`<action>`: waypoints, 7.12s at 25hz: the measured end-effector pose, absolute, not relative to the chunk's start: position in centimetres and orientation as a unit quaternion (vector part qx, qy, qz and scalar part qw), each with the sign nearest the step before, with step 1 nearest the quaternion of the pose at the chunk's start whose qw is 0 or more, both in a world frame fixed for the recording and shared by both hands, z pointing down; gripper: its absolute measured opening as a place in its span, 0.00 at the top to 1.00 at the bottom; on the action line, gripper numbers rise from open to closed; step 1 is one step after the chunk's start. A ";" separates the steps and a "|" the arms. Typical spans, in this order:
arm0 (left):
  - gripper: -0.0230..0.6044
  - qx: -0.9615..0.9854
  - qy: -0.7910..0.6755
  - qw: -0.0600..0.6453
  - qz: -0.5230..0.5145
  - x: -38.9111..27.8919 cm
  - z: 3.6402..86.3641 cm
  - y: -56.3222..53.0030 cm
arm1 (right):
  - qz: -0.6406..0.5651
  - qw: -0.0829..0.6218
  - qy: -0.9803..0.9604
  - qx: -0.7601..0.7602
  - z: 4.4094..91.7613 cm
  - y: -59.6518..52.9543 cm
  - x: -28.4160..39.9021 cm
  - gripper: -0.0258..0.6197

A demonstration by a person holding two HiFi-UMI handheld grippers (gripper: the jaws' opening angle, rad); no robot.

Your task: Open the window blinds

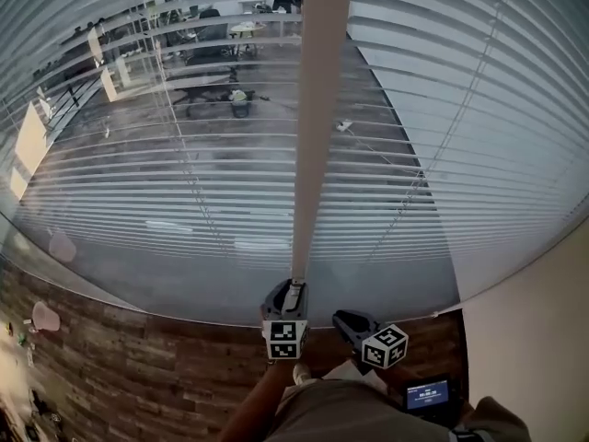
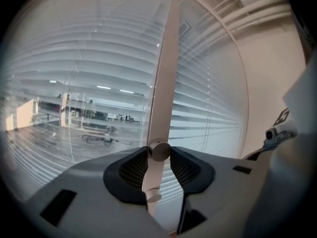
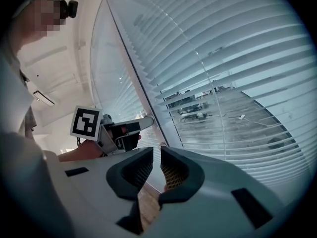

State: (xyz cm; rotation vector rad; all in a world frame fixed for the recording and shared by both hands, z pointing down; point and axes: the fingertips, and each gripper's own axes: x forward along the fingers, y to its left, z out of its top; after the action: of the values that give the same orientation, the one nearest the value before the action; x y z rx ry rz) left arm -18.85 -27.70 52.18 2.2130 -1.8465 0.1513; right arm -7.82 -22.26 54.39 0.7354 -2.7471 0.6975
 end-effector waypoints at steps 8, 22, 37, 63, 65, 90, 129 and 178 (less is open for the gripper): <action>0.70 0.764 -0.638 0.078 0.056 -20.5 55.0 -21.4 | 0.199 0.053 -0.953 0.220 55.2 -19.0 -9.5 0.88; 0.70 0.760 -0.640 0.094 0.068 -21.6 55.7 -15.5 | 0.128 0.007 -0.977 0.168 49.8 -17.4 -8.0 0.85; 0.70 0.765 -0.632 0.090 0.084 -11.1 52.8 -8.9 | 0.111 0.003 -0.975 0.191 45.0 -10.1 2.7 0.84; 0.70 0.735 -0.639 0.183 0.136 2.5 62.3 15.7 | 0.176 0.060 -0.941 0.284 53.9 7.6 17.0 0.84; 0.70 0.733 -0.640 0.184 0.139 2.4 62.0 16.6 | 0.180 0.059 -0.939 0.287 54.1 8.4 16.6 0.84; 0.70 0.769 -0.615 0.153 0.082 -12.0 57.5 35.9 | 0.173 0.070 -0.933 0.309 53.5 29.3 -0.1 0.84; 0.70 0.791 -0.580 0.191 0.017 12.4 55.1 58.9 | 0.168 0.052 -0.915 0.363 53.1 54.0 27.0 0.84; 0.70 0.781 -0.590 0.199 0.044 -9.9 58.4 68.8 | 0.125 0.066 -0.928 0.344 52.4 64.0 6.0 0.84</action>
State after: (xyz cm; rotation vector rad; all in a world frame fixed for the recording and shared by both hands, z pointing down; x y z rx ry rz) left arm -9.86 68.75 58.44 2.1850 -1.6490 0.1227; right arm 6.03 63.98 52.37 1.0362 -2.8000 0.3765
